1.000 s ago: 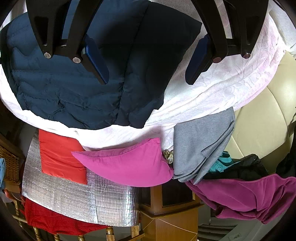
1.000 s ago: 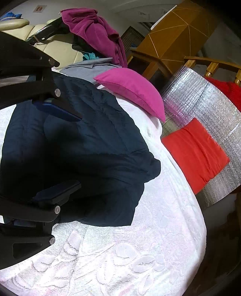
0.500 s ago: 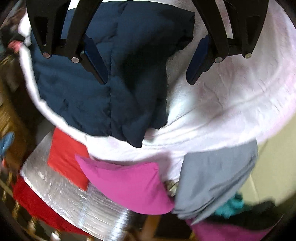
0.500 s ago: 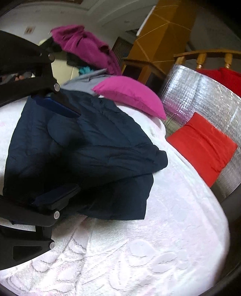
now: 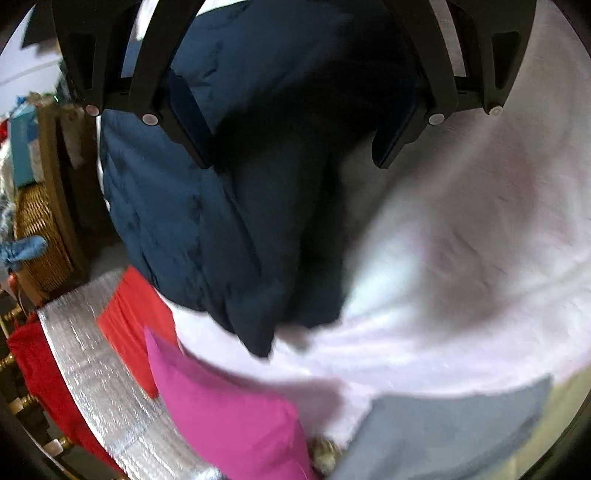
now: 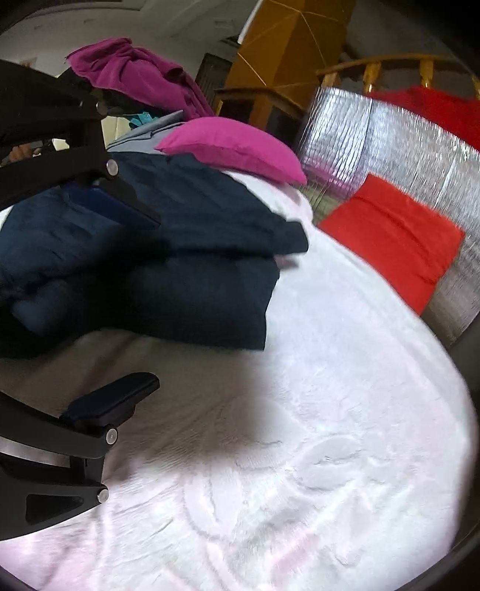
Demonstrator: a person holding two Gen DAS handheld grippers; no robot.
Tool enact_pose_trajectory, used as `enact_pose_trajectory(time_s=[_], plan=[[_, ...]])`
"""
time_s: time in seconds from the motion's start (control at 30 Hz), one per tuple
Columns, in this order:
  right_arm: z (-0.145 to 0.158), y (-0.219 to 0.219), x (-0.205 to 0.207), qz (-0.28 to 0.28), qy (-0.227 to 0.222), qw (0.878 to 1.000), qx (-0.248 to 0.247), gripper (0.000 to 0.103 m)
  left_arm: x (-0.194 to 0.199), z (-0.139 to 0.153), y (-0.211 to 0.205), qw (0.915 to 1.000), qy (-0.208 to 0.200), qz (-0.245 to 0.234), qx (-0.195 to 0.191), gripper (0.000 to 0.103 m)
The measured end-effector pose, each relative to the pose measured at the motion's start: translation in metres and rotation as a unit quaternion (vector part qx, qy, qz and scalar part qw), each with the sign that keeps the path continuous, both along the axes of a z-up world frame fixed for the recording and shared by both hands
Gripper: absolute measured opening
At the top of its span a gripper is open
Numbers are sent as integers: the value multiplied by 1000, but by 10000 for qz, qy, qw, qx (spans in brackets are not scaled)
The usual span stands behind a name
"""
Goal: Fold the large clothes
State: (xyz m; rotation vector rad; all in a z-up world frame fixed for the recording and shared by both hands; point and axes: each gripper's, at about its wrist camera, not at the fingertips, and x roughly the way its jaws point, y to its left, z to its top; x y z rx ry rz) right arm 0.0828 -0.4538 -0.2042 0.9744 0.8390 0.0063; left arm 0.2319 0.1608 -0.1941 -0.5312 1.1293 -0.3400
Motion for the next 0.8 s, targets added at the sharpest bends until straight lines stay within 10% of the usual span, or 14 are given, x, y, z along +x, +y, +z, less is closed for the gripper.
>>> enact_pose_trajectory(time_s=[0.3, 0.4, 0.53, 0.8], plan=[[-5, 20, 40, 598, -482, 9963, 381, 88, 0, -10, -11, 9984, 101, -108, -551, 94], [-1, 34, 45, 629, -560, 9950, 530, 65, 0, -8, -13, 9972, 0, -29, -748, 94], [7, 57, 51, 691, -280, 9953, -623, 47, -1, -9, -21, 9964, -160, 106, -825, 92], [42, 82, 39, 540, -603, 9864, -1430, 31, -5, 0, -28, 9975, -312, 277, -575, 39]])
